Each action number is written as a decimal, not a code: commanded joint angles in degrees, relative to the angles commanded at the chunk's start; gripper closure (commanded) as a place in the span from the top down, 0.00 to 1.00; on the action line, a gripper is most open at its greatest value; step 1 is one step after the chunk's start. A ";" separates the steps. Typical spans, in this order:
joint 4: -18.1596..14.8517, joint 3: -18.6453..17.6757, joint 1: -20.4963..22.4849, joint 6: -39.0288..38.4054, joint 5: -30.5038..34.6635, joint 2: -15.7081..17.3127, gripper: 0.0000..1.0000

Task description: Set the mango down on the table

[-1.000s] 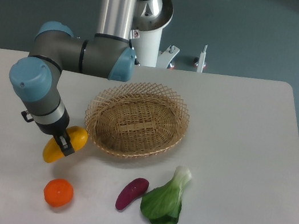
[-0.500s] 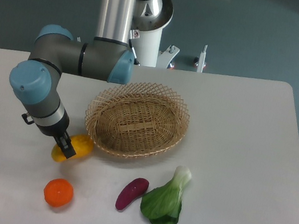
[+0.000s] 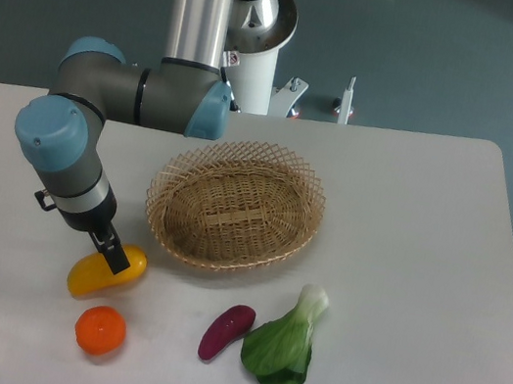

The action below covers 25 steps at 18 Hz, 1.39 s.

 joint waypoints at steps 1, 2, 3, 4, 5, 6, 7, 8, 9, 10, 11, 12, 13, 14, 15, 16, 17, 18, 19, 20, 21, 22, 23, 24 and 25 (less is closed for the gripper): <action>0.09 0.00 1.40 0.18 0.00 0.35 1.00; 0.44 0.00 2.98 0.35 -0.17 0.96 1.00; 0.35 0.17 4.56 0.88 -0.18 1.32 1.00; 0.18 0.96 6.41 2.19 -0.26 1.50 1.00; 0.00 1.66 8.51 3.68 -0.52 1.67 1.00; -0.26 2.89 10.36 5.09 -0.88 1.85 1.00; -0.26 3.86 11.25 6.32 -0.97 1.67 1.00; -0.26 4.56 11.78 7.20 -0.97 1.41 1.00; -0.26 4.92 12.83 7.56 -0.88 1.23 1.00; -0.26 5.10 13.97 7.65 -0.97 1.32 1.00; -0.26 5.27 15.03 7.91 -1.05 1.41 1.00; -0.52 5.80 15.73 8.26 -1.23 1.41 1.00; -0.53 6.24 15.92 9.14 -1.14 1.23 1.00; -0.53 6.33 16.00 10.36 -0.71 0.97 1.00; -0.53 6.42 16.79 11.33 -0.62 0.71 1.00; -0.70 6.33 18.28 12.12 -0.62 0.62 1.00; -0.79 5.98 20.12 13.61 -0.62 0.70 1.00; -0.88 5.80 21.70 15.63 -0.70 0.71 1.00; -0.79 5.80 22.67 17.82 -0.79 0.62 1.00; -0.79 5.80 23.73 19.50 -0.79 0.53 1.00; -0.79 5.71 24.87 20.65 -1.05 0.53 1.00; -0.79 5.71 25.58 21.27 -1.14 0.53 1.00; -0.79 5.71 26.11 21.80 -1.23 0.44 1.00; -0.79 5.71 26.29 22.58 -1.14 0.27 1.00; -0.79 5.80 26.64 23.20 -1.14 0.18 1.00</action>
